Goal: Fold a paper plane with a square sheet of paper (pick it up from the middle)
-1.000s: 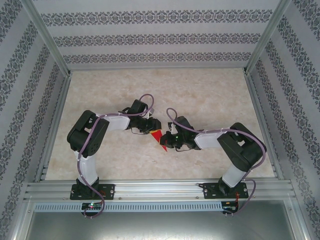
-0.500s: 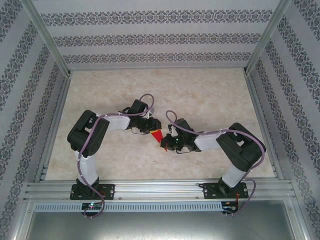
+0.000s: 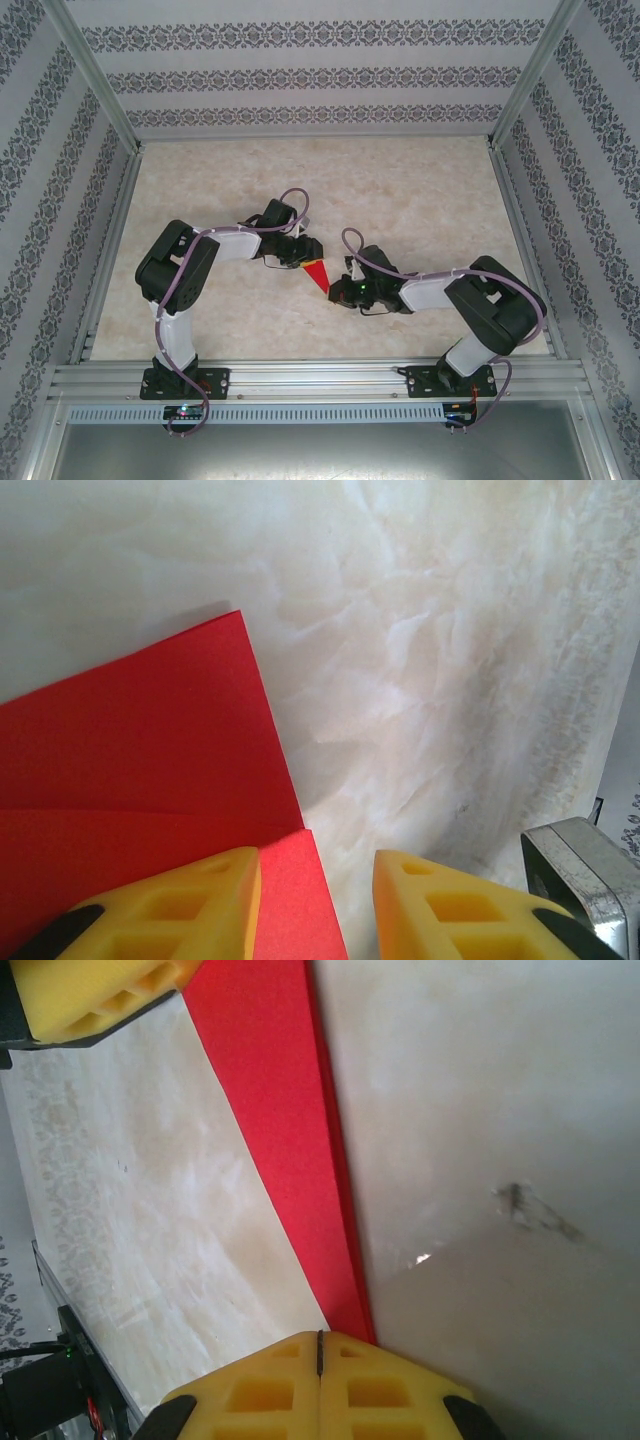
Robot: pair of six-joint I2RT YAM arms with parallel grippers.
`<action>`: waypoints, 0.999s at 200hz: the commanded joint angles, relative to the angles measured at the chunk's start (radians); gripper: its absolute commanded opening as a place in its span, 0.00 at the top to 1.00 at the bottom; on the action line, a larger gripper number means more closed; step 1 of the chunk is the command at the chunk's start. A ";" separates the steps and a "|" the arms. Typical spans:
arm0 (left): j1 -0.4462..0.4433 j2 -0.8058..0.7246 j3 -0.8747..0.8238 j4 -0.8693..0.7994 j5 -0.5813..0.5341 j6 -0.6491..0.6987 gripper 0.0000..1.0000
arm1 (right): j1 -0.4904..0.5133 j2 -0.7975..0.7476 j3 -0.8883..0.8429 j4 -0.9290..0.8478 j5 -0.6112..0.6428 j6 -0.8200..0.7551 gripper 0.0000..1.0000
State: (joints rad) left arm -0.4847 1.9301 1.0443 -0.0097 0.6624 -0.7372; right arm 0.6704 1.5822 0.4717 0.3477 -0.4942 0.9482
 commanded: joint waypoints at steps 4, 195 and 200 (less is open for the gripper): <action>0.013 0.042 -0.010 -0.062 -0.074 0.035 0.63 | -0.005 -0.037 -0.050 -0.099 0.013 0.014 0.97; 0.013 0.041 -0.011 -0.062 -0.071 0.035 0.62 | -0.016 0.110 0.052 -0.077 -0.018 -0.006 0.95; 0.013 0.042 -0.011 -0.062 -0.073 0.035 0.62 | -0.015 0.102 0.040 -0.078 -0.016 -0.005 0.95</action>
State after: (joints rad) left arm -0.4835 1.9301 1.0454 -0.0105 0.6621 -0.7341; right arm 0.6518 1.6844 0.5915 0.3004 -0.5251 0.9298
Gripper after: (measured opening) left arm 0.376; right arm 0.050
